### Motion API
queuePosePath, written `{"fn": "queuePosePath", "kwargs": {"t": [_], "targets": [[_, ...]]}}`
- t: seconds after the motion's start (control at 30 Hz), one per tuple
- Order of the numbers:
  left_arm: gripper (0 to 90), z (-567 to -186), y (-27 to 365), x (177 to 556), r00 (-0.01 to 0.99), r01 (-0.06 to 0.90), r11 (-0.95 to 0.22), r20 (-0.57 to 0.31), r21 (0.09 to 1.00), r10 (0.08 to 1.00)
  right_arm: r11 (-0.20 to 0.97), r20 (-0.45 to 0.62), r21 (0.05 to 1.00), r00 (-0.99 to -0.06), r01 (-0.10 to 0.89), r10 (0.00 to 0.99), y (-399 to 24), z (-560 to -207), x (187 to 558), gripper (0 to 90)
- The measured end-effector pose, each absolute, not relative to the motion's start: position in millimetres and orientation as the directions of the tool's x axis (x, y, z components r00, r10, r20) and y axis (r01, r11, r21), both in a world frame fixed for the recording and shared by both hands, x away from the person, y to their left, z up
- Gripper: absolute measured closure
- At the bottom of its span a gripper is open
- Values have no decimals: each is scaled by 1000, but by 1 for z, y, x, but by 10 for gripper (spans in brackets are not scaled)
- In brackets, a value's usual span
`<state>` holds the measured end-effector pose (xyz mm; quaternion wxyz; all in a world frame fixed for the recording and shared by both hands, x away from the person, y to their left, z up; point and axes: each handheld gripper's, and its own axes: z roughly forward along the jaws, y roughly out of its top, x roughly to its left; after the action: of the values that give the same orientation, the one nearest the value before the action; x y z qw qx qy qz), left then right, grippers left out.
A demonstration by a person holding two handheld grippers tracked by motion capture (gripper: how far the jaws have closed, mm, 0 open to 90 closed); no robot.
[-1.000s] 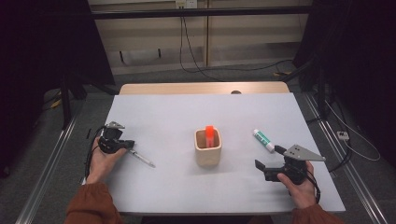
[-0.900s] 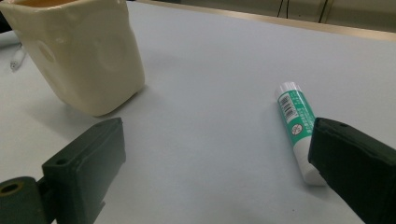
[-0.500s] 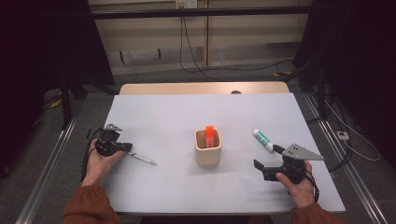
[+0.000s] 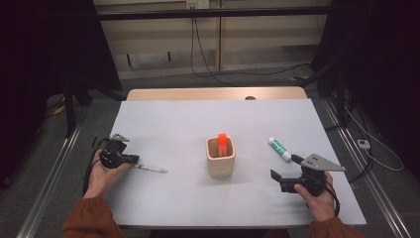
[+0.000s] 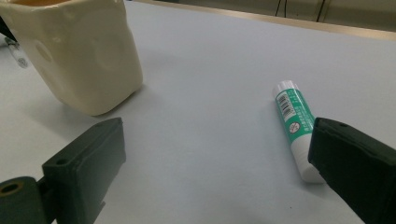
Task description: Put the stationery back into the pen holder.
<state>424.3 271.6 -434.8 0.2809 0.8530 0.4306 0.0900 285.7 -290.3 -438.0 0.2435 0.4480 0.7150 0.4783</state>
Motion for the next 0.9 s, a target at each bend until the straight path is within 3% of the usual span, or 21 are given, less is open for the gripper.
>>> {"fn": "queuePosePath", "kwargs": {"t": [0.9], "targets": [[900, -431, 280, 401, 651, 679, -513, -106, 525, 752, 139, 82, 902, -478, 408, 875, -291, -438, 284, 39]]}}
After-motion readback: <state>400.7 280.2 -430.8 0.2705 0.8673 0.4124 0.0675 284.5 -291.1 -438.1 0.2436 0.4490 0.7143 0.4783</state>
